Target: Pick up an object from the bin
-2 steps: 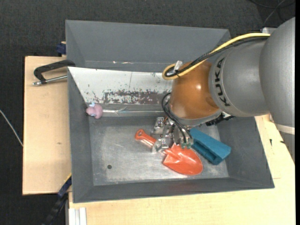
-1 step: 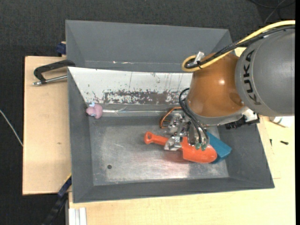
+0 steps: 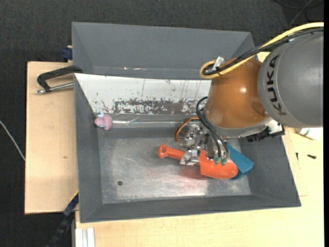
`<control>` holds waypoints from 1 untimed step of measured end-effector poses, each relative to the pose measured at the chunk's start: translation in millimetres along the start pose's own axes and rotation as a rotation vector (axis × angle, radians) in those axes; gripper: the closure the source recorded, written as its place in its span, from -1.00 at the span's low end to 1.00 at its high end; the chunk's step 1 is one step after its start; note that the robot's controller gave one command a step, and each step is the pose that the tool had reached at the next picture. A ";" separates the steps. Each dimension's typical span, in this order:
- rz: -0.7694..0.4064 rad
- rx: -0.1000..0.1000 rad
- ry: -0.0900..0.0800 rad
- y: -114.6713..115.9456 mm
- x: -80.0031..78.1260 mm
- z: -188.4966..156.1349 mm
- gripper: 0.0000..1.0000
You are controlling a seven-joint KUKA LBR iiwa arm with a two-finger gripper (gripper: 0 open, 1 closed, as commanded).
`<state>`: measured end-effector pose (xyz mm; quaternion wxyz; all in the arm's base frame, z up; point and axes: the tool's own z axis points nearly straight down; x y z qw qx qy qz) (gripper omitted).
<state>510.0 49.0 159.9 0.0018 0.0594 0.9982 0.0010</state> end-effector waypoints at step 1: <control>-0.111 0.000 -0.001 6.2 -14.8 -81.1 1.00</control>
Offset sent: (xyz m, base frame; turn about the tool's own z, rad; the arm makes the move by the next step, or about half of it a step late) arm 0.0000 0.0000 0.0000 0.0000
